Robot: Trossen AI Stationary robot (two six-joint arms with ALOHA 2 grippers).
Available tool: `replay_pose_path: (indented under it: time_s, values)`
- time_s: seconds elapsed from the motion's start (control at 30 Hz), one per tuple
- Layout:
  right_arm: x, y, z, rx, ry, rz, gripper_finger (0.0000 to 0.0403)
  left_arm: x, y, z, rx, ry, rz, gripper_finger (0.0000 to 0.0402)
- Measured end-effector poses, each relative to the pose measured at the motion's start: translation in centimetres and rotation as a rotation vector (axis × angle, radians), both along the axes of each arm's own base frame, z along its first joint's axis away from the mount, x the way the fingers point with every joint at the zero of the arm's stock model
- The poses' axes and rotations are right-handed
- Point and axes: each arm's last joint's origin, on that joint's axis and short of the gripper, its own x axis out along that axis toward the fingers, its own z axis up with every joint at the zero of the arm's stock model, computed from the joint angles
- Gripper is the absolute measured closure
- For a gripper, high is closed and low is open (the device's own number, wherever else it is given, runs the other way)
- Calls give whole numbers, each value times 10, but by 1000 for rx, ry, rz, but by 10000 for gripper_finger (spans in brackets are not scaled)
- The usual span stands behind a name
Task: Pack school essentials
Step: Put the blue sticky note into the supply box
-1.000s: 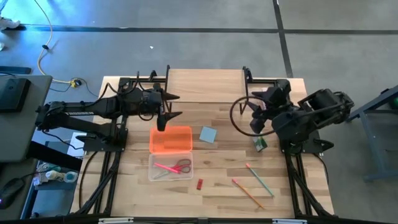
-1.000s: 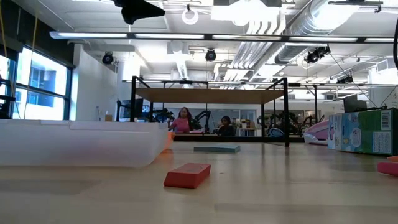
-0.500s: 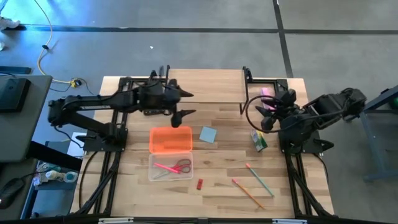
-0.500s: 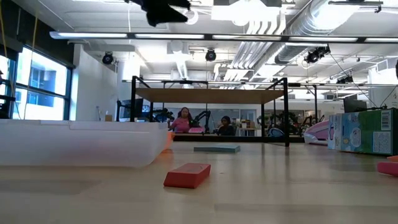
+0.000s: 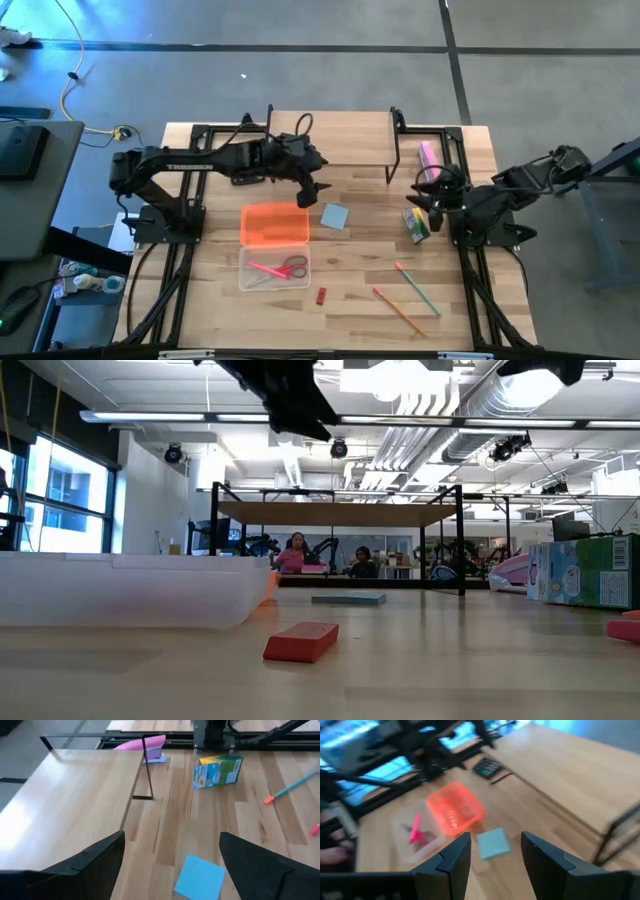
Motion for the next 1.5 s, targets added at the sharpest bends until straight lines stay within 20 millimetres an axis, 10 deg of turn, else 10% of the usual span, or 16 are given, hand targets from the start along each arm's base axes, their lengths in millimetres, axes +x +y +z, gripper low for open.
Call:
replay_pose_path:
  time_s: [0.6,1.5]
  values:
    - [-9,-13,-93,-15,-386,199,238,6,0,-11,-26,42,5,87]
    - [-18,-28,-169,20,-375,125,238,6,0,-11,-58,30,35,87]
